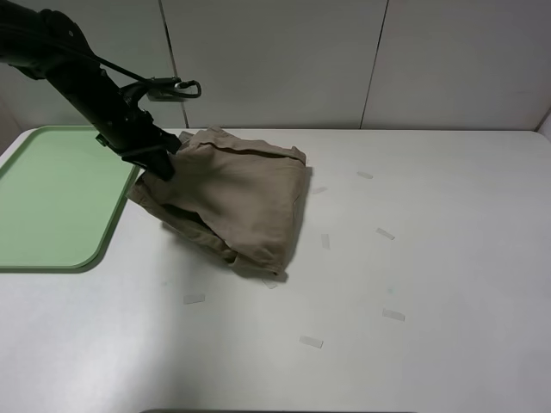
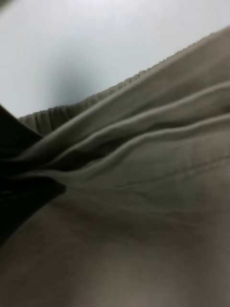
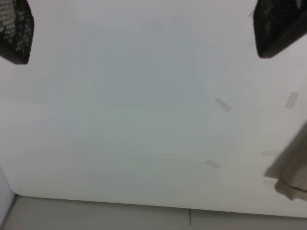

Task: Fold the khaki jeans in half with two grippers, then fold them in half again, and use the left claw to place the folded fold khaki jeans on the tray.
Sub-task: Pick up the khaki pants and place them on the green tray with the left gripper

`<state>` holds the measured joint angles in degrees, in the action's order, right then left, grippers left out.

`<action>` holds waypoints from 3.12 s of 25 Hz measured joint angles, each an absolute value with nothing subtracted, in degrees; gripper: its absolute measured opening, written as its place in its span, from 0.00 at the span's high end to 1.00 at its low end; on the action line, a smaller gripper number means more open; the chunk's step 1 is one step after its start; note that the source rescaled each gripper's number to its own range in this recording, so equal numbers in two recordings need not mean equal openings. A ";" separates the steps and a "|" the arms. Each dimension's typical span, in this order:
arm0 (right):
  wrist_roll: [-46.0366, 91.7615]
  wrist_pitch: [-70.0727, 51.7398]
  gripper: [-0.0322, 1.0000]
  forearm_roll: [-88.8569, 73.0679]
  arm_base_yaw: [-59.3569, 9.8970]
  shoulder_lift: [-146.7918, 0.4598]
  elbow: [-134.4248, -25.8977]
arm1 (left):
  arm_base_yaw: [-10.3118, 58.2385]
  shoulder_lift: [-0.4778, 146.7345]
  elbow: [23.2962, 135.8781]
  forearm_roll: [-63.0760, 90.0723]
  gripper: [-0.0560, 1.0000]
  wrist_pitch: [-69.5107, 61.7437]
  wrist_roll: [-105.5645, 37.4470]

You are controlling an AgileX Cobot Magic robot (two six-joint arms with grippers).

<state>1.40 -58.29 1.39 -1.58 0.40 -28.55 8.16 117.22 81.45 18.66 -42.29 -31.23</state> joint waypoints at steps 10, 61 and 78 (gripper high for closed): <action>1.40 -58.29 0.00 1.39 -1.58 0.40 -28.55 | 7.13 115.21 87.71 1.69 0.95 -47.69 -28.66; 1.40 -58.29 0.00 1.39 -1.58 0.40 -28.55 | -15.92 108.49 75.65 -19.90 0.95 -30.85 -18.17; 1.40 -58.29 0.00 1.39 -1.58 0.40 -28.55 | -17.27 108.49 75.65 -18.24 0.82 -29.61 -11.71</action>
<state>1.40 -58.29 1.39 -1.58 0.40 -28.55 -17.27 108.49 75.65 -18.24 -29.61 -11.71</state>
